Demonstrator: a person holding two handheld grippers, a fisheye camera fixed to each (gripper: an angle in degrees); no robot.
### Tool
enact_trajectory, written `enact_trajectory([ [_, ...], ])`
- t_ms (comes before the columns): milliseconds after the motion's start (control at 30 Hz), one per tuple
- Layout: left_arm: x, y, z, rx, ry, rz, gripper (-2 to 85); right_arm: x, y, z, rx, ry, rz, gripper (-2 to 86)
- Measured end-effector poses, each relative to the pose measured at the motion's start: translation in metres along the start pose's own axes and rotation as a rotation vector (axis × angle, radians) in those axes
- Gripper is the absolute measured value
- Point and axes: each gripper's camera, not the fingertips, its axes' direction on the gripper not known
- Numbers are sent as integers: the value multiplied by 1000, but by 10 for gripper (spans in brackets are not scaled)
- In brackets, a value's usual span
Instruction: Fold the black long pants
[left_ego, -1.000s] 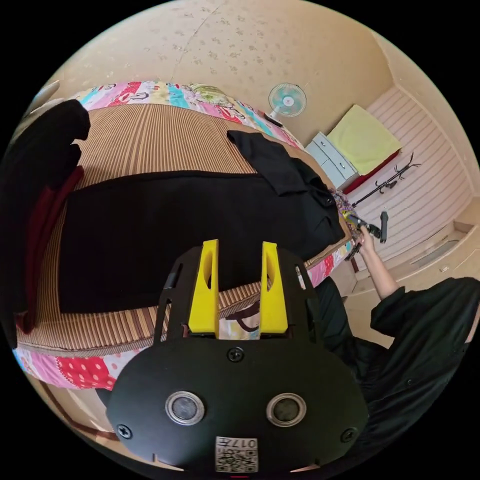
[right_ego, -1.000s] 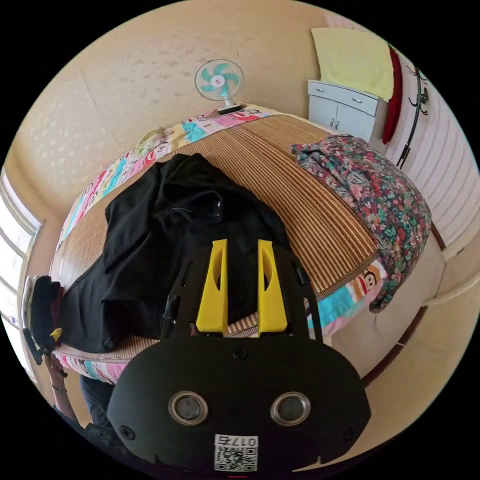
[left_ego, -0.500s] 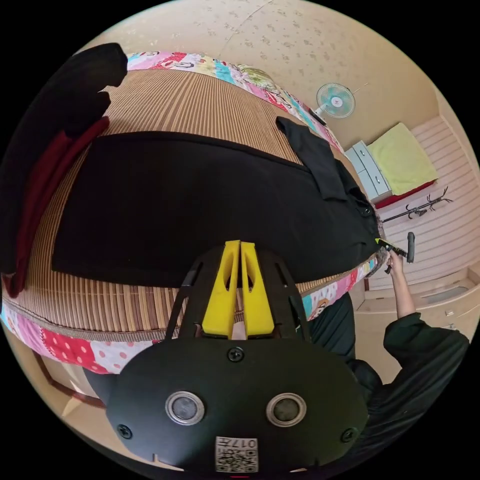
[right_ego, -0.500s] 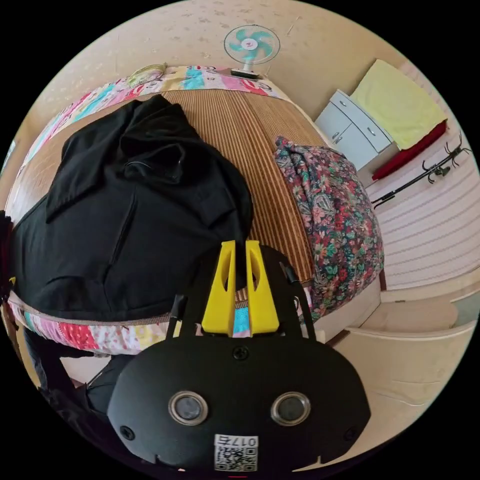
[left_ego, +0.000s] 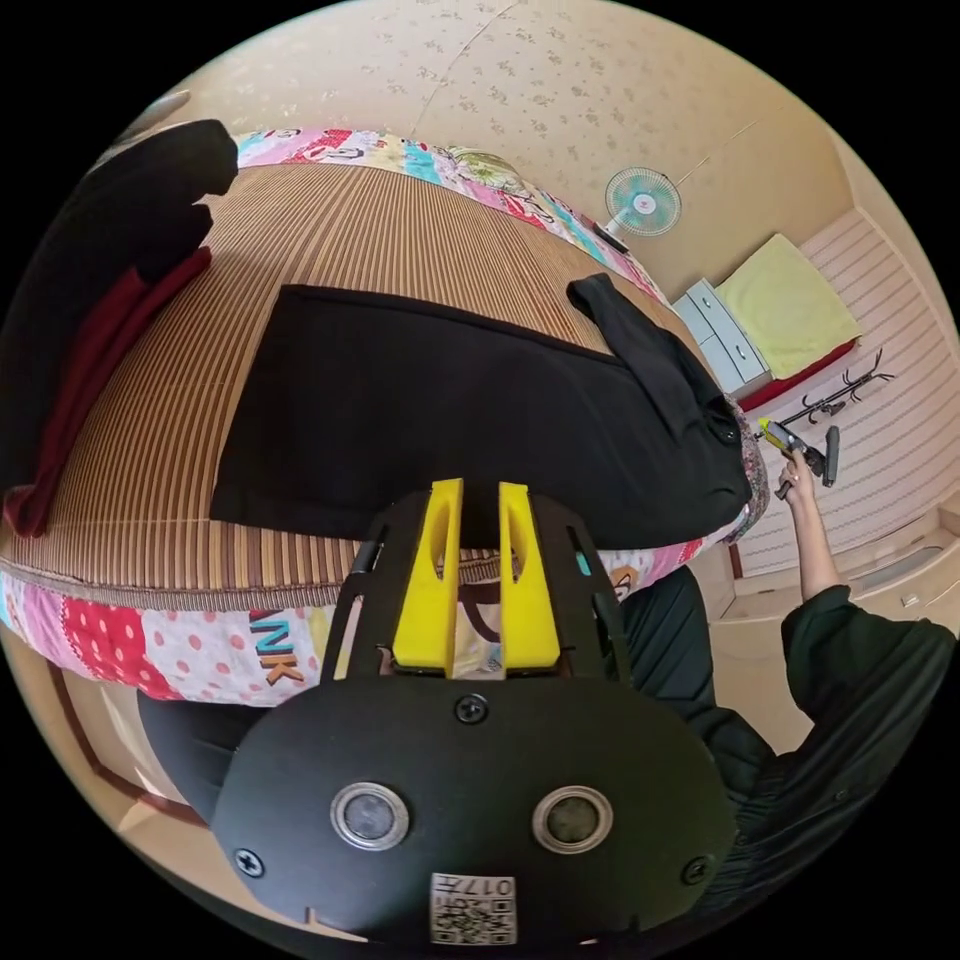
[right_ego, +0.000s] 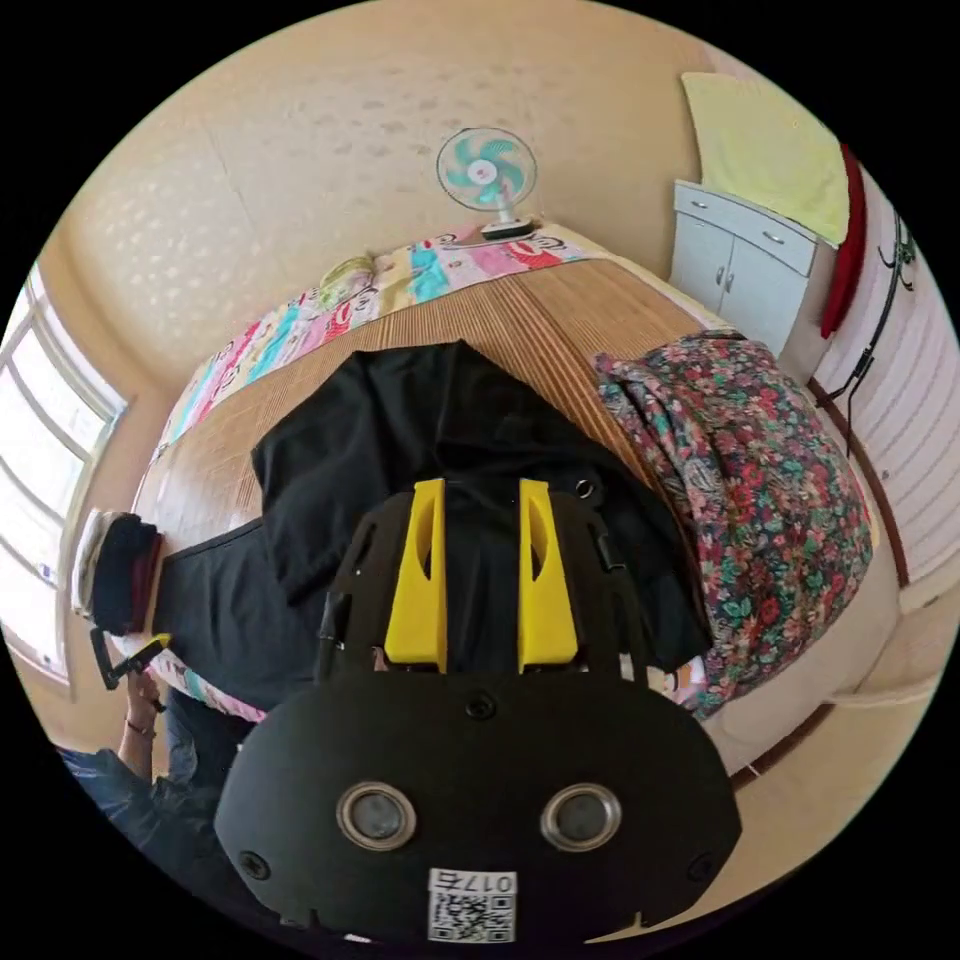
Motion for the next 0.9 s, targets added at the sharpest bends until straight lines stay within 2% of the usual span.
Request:
enact_trajectory([
  [133, -10, 28, -40, 161, -18, -10, 32, -10, -36, 77, -95, 52, 17, 130],
  [200, -18, 36, -57, 193, -36, -18, 20, -3, -63, 116, -185, 44, 52, 68],
  [267, -24, 44, -76, 216, -78, -12, 0, 1, -92, 110, -205, 65, 16, 34],
  [333, -35, 57, -98, 258, -151, -44, -7, 19, -125, 64, -50, 172, 44, 30],
  [400, -44, 65, -105, 286, -134, -61, -8, 65, -139, -11, 181, 514, 315, 36],
  [433, -48, 69, -105, 299, -120, -74, -9, 76, -136, -27, 224, 541, 400, 39],
  [467, -49, 71, -104, 304, -114, -81, -9, 94, -123, -53, 310, 487, 517, 46],
  [500, -51, 73, -98, 308, -97, -89, -9, 102, -109, -65, 364, 360, 520, 55],
  [567, -53, 73, -81, 285, -54, -85, -9, 99, -93, -57, 345, 208, 435, 65],
  [633, -54, 66, -56, 216, -3, -72, -9, 83, -75, -18, 196, -31, 267, 84],
  [667, -54, 65, -51, 205, 2, -71, -9, 67, -57, 21, 51, -209, 140, 93],
  [700, -52, 64, -46, 203, 11, -64, -9, 53, -34, 60, -107, -298, 79, 99],
  [767, -48, 64, -48, 213, 22, -43, -9, 40, 6, 99, -186, -226, 87, 103],
  [833, -48, 64, -60, 231, 24, -23, -9, 30, 36, 116, -168, -213, 65, 101],
  [900, -54, 69, -70, 241, 25, -22, -10, 16, 62, 110, -49, -285, 92, 69],
])
